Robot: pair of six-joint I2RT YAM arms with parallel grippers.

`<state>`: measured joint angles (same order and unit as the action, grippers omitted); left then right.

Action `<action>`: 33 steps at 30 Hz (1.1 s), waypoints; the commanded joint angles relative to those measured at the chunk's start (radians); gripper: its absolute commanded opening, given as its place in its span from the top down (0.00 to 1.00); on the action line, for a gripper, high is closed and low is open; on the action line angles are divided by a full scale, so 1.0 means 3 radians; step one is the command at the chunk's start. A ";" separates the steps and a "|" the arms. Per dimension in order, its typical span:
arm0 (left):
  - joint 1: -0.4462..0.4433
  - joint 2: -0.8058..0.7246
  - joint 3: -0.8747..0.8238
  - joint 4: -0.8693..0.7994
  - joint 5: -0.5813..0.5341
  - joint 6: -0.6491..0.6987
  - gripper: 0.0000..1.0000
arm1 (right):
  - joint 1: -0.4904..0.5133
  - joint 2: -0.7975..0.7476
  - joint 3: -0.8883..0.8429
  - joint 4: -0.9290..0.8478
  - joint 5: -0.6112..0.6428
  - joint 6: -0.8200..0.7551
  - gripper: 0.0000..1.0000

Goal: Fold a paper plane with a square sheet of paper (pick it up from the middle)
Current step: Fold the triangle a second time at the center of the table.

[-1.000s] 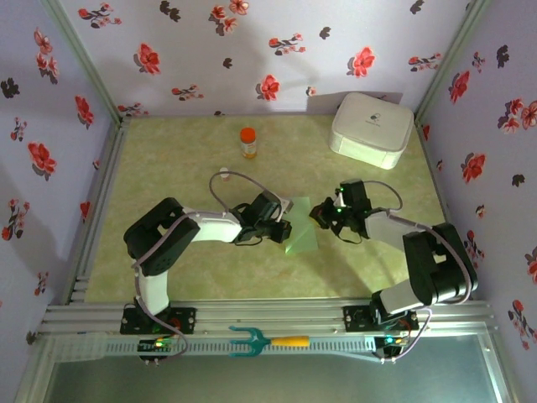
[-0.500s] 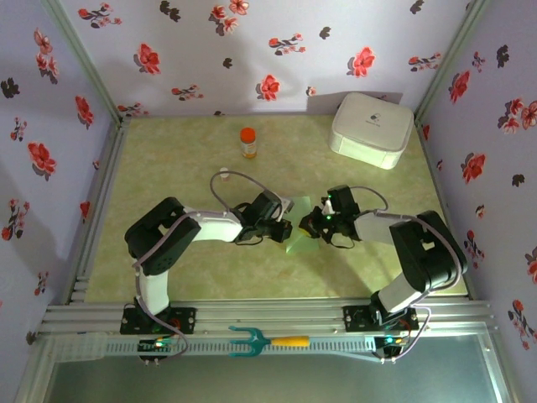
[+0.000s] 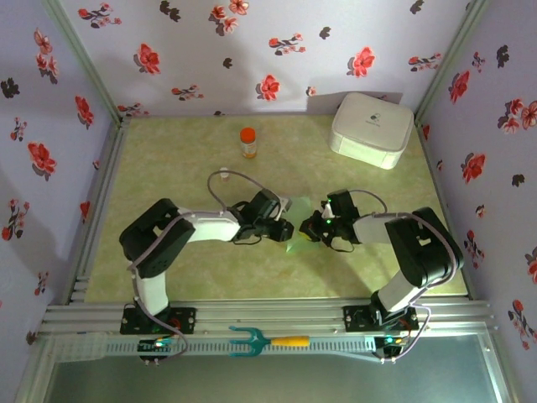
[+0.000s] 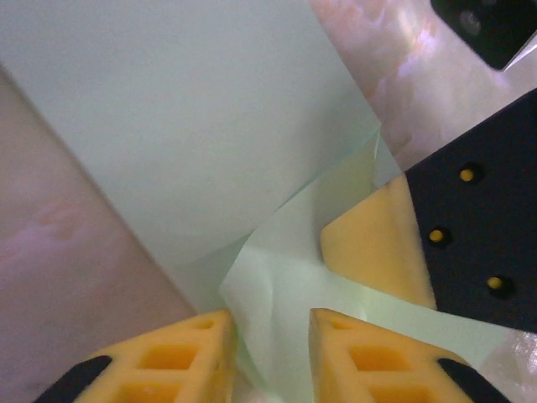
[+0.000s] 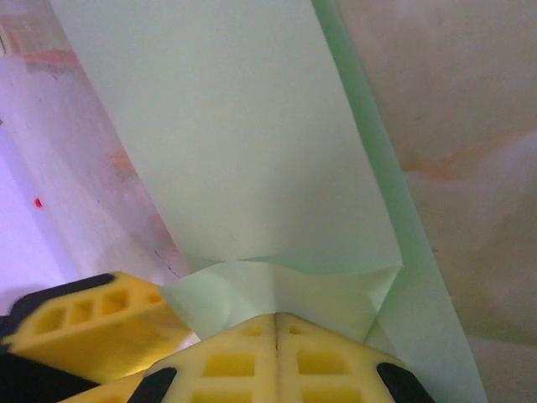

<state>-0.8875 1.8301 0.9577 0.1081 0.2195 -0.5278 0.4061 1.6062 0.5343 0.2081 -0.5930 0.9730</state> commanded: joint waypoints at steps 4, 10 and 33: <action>0.0164 -0.0570 -0.0067 -0.0251 0.0112 -0.0355 0.70 | -0.0004 0.0093 -0.0173 -0.0093 0.0314 0.0112 1.00; 0.0095 -0.0359 0.0040 -0.0258 0.0634 -0.0533 0.87 | -0.0004 0.0094 -0.0241 0.0048 0.0312 0.0219 1.00; -0.0069 0.0348 0.0581 -0.0556 0.0951 -0.0469 0.86 | -0.0008 0.0103 -0.0221 0.0017 0.0296 0.0198 1.00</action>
<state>-0.9051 1.9110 1.1065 -0.0250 0.4835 -0.6819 0.4061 1.6043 0.4980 0.2989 -0.5793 1.0225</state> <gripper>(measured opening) 0.142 0.060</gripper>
